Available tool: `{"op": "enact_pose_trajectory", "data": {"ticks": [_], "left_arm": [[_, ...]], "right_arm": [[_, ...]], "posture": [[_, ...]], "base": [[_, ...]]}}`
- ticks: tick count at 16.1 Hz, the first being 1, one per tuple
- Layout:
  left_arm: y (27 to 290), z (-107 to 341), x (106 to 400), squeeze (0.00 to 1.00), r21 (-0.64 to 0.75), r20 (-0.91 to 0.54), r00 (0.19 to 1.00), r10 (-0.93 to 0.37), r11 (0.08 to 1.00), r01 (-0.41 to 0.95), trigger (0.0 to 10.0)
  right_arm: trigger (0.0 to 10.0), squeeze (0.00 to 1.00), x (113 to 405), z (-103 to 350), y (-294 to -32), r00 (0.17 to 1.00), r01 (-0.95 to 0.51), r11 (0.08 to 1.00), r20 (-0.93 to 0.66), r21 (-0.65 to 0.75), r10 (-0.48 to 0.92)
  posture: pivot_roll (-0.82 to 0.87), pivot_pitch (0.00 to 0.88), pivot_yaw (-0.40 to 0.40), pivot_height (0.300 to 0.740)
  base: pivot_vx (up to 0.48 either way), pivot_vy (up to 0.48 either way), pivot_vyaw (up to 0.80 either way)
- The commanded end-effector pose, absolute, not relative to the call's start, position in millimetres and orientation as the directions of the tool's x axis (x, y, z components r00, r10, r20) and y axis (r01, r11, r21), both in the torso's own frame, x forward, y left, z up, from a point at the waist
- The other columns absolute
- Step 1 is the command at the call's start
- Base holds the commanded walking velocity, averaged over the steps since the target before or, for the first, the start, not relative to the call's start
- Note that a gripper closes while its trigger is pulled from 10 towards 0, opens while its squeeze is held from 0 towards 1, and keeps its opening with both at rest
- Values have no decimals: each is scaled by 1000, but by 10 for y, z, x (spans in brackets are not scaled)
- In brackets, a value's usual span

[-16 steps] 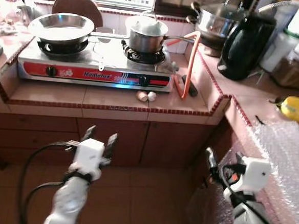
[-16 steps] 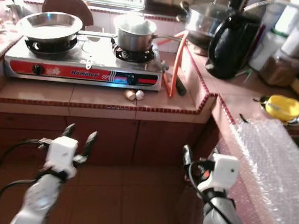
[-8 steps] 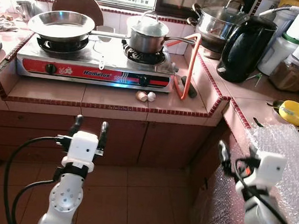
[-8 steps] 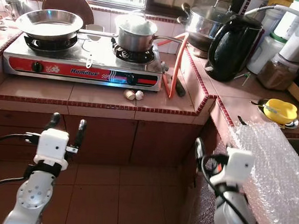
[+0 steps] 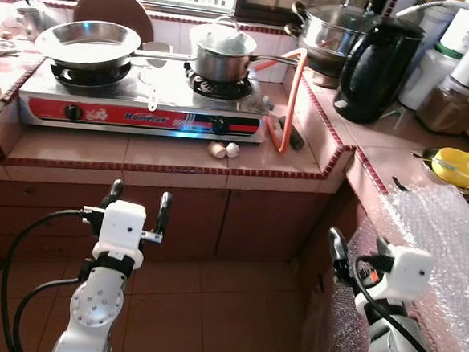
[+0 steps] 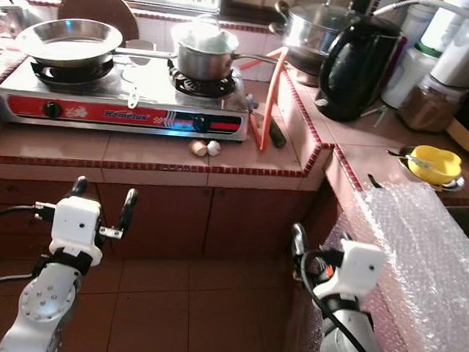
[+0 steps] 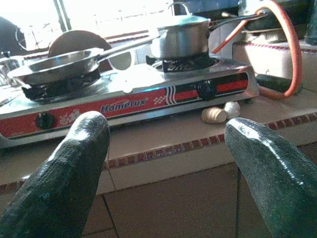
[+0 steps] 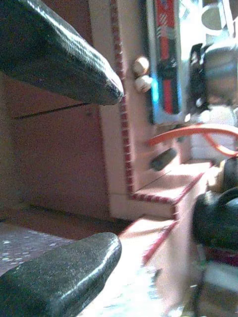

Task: Kitchen organization

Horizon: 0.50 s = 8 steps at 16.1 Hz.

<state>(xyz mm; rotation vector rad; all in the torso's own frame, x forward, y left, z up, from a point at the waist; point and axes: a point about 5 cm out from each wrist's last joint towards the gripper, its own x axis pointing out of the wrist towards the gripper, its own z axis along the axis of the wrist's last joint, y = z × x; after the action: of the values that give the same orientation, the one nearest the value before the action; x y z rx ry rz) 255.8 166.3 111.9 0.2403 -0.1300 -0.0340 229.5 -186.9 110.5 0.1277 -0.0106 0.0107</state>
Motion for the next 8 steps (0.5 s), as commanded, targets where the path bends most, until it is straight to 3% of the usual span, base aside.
{"op": "enact_pose_trajectory", "data": {"ticks": [1,3,4,5,6,7,8], "left_arm": [[1684,1110,2566,1000,230,113,993,-27,973,0,10000],[1698,1207,2619,1000,178,122,992,-44,984,21,10000],[1682,1224,2635,553,165,130,989,-69,985,47,10000],[1661,1211,2646,0,158,128,987,-98,984,77,10000],[1664,1210,2649,0,155,132,985,-110,984,89,10000],[1683,1218,2673,0,135,141,984,-112,986,93,0],[1696,1187,2706,0,120,130,986,-104,989,89,0]], "right_arm": [[10000,1000,2316,1204,-1877,999,-15,994,40,113,10],[10000,1000,2354,1326,-1856,997,-23,997,79,80,17],[10000,1000,2372,1355,-1840,995,-27,997,94,70,20],[10000,0,2394,1373,-1826,993,-23,998,113,56,16],[10000,0,2410,1347,-1835,995,-6,999,101,36,3],[0,0,2418,1328,-1851,994,19,998,105,61,-25],[0,0,2407,1298,-1833,995,11,997,98,71,-18]], "posture": [[178,35,-108,740],[186,44,-110,740],[194,42,-109,740],[197,45,-105,740],[198,36,-100,740],[188,37,-91,740],[177,31,-85,740]], "base": [[0,0,0],[0,0,0],[0,0,0],[0,0,0],[0,0,0],[0,0,0],[0,0,0]]}}
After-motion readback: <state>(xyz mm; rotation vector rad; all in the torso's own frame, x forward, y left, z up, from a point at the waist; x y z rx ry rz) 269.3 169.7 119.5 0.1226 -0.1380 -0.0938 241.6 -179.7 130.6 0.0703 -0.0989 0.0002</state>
